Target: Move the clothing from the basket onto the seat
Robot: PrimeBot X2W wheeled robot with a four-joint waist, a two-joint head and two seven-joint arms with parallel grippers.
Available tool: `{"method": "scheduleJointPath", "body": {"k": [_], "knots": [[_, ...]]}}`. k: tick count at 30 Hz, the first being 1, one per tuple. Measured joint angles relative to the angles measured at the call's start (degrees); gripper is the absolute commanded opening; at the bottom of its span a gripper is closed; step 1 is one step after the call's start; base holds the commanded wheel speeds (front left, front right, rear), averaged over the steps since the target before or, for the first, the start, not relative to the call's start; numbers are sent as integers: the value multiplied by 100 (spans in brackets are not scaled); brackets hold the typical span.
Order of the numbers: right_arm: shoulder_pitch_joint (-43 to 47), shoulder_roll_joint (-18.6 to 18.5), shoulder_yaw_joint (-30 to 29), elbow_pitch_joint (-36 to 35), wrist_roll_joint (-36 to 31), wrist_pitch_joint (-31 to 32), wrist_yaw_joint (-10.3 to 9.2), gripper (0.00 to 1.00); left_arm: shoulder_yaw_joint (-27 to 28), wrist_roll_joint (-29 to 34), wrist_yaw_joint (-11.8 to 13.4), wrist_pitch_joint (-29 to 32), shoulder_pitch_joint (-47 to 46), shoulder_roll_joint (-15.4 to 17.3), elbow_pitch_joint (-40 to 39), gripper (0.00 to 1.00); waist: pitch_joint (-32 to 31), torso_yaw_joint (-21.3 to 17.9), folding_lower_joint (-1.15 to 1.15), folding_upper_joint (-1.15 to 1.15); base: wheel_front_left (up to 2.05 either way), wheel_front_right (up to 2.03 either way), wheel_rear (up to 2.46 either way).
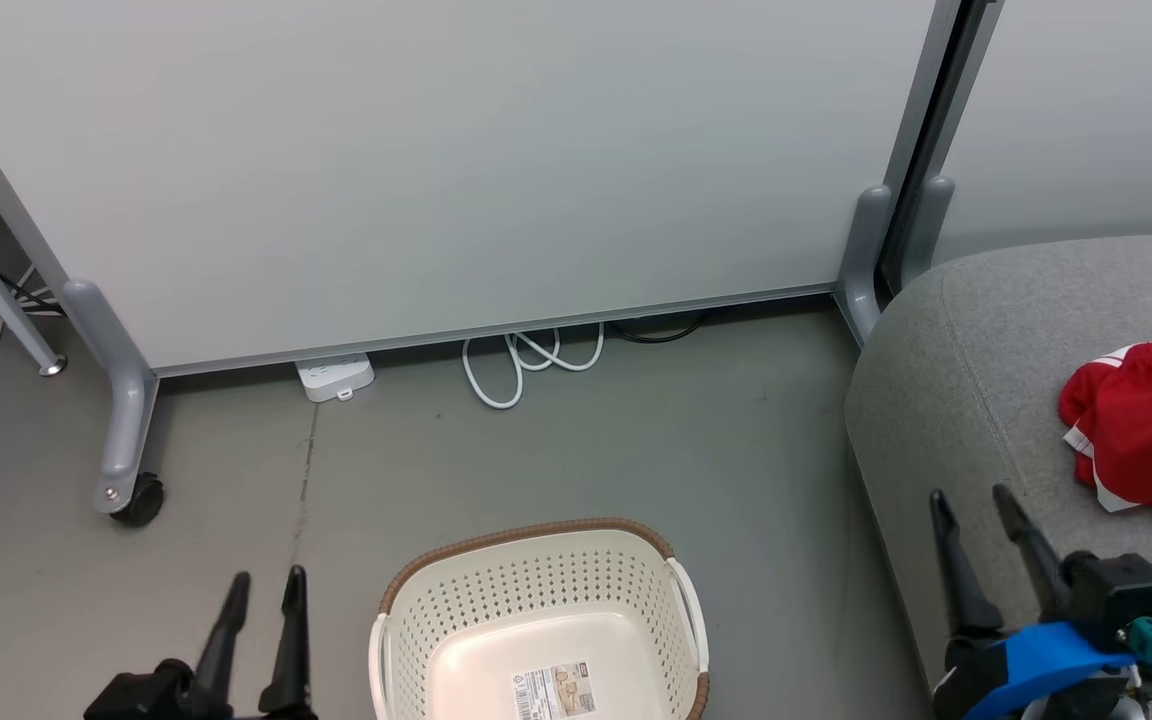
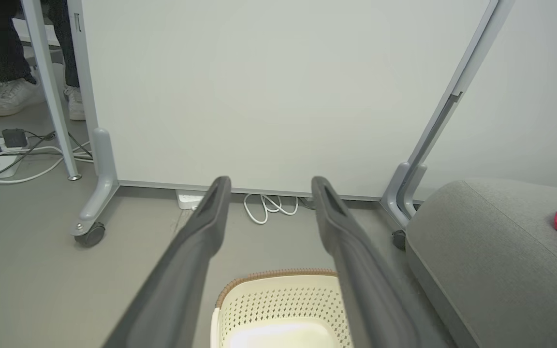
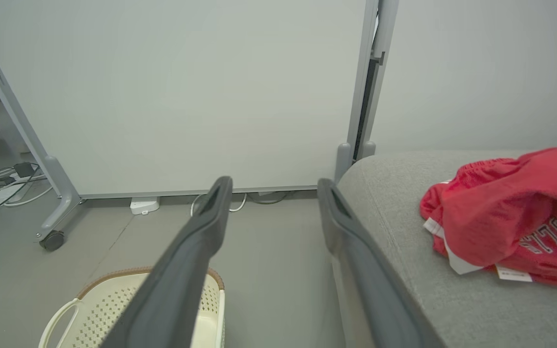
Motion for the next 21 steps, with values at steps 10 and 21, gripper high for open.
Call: {"method": "scheduleJointPath", "body": {"k": [10, 21], "knots": [[60, 16, -11, 553, 94, 51, 0, 0, -7, -96, 0, 70, 225, -103, 470, 0, 1, -2, 0, 0, 0, 0, 0], [35, 20, -45, 666, 1397, 111, 0, 0, 85, -1190, 0, 374, 196, -105, 391, 0, 1, -8, 0, 0, 0, 0, 0]]}}
